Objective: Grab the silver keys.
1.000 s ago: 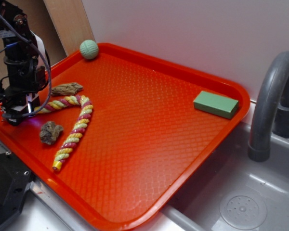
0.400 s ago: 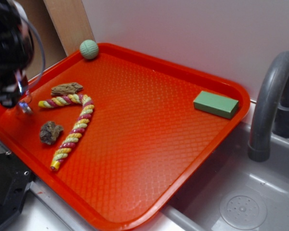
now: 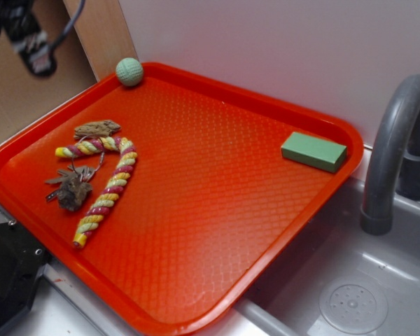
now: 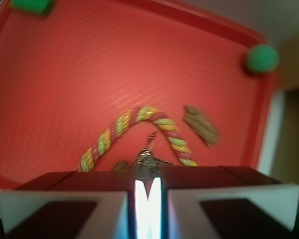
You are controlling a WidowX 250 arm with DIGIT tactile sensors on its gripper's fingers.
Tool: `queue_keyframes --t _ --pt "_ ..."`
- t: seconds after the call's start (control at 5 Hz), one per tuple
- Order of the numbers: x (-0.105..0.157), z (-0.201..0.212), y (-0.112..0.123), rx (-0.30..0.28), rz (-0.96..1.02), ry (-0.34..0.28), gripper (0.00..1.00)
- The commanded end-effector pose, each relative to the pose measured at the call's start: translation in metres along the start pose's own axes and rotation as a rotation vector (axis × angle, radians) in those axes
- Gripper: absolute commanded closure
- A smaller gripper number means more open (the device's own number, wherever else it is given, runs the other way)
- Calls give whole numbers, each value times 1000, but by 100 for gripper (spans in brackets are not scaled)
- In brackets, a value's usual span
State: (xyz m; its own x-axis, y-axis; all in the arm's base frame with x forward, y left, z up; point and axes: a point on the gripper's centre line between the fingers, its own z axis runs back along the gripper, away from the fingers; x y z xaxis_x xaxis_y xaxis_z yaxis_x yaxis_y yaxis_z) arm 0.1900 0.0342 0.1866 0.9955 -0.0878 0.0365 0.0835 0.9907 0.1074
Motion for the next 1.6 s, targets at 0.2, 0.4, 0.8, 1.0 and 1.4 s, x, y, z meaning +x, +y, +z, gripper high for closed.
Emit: queue_keyframes --t 0.2,0.4,0.8,1.0,1.4 --pt "0 -4 24 2 398 25 0" --pt "-27 -15 21 -53 439 59 0" --pt "-32 -50 10 -22 473 -34 0" --pt "-22 -69 3 11 388 -69 0" --pt "45 -127 22 19 316 -46 0"
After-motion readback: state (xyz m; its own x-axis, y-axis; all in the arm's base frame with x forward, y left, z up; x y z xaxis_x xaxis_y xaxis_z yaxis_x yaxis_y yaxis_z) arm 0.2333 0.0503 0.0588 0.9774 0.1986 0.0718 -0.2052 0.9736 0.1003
